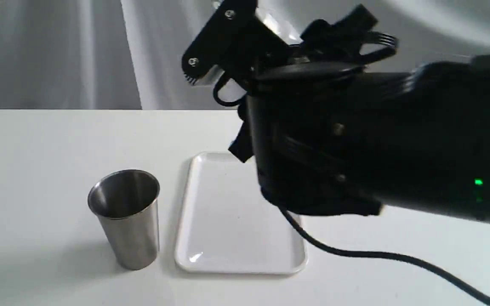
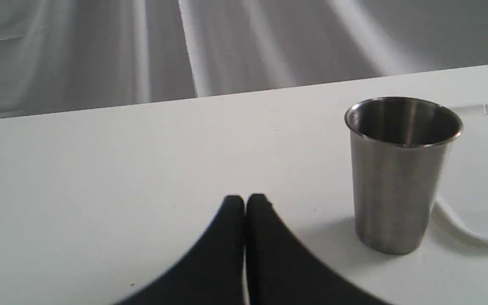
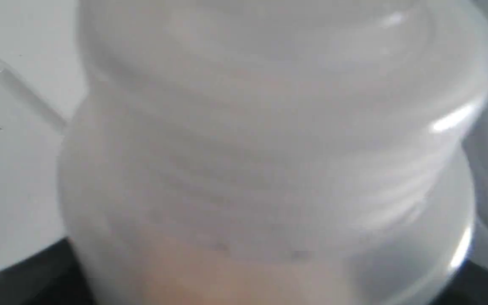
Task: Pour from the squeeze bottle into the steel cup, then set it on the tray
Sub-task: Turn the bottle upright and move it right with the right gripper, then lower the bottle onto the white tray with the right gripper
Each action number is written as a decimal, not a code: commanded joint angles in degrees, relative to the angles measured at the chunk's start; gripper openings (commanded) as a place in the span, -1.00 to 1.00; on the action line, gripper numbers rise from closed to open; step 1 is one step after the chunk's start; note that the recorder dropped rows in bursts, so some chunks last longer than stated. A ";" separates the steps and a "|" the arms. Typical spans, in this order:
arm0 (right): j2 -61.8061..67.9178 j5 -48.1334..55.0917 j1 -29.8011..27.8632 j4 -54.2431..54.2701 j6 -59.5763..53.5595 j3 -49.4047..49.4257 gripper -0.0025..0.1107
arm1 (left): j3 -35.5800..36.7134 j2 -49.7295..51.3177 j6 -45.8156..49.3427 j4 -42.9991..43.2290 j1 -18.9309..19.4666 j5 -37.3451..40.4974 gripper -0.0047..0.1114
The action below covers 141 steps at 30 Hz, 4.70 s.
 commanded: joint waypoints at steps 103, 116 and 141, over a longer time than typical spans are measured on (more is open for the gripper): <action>16.64 -76.33 -23.48 71.07 -46.44 12.36 -0.96 | 0.25 -0.15 -0.26 -0.04 -0.33 -0.39 -0.92; 16.64 -75.64 -23.48 71.07 -47.85 12.36 -0.96 | 0.25 -0.15 -0.15 -0.04 -0.33 -0.39 -0.92; 13.30 -70.91 -23.37 68.68 -49.06 12.75 0.58 | 0.25 -0.15 -0.06 -0.04 -0.33 -0.39 -0.92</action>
